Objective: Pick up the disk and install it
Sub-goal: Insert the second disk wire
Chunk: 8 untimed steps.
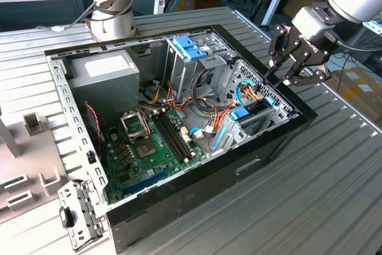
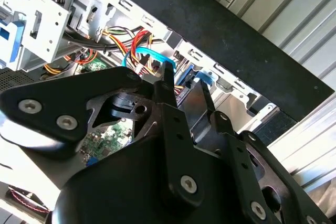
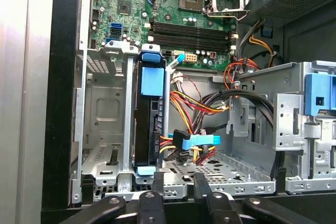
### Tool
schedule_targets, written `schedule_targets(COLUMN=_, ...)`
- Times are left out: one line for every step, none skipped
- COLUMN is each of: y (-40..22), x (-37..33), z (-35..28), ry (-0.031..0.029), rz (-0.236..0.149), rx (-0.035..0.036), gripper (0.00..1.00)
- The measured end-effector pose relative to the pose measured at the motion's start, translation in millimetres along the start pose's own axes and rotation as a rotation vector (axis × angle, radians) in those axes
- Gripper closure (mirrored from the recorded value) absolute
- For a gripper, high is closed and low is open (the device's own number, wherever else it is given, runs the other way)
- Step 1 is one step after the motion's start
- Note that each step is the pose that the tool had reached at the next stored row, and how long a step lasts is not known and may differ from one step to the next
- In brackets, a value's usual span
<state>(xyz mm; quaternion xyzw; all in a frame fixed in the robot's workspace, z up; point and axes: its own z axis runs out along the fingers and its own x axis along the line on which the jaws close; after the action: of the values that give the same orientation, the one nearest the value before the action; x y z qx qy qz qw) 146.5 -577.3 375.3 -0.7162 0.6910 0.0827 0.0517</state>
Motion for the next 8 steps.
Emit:
schedule_targets(y=0.0, x=0.0, z=0.0, ry=0.0000, rz=0.000, rx=0.0000, gripper=0.64)
schedule_targets(y=0.0, x=0.0, z=0.0, ry=0.0000, rz=0.000, rx=0.0000, gripper=0.64)
schedule_targets(y=0.1, x=0.0, z=0.0, ry=0.0000, rz=0.000, rx=0.0000, gripper=0.64)
schedule_targets(y=0.0, x=-0.1, z=-0.1, ry=-0.0003, rz=0.000, rx=0.0000, gripper=0.64)
schedule_targets(y=0.1, x=-0.2, z=-0.7, ry=-0.0031, rz=0.000, rx=0.0001, gripper=0.64)
schedule_targets(y=0.1, x=-0.3, z=-1.5, ry=-0.0060, rz=0.000, rx=0.0002, gripper=0.64)
schedule_targets(y=0.1, x=-0.5, z=-2.4, ry=-0.0099, rz=0.000, rx=0.0003, gripper=0.64)
schedule_targets(y=0.2, x=-0.6, z=-2.9, ry=-0.0112, rz=-0.001, rx=0.0003, gripper=0.64)
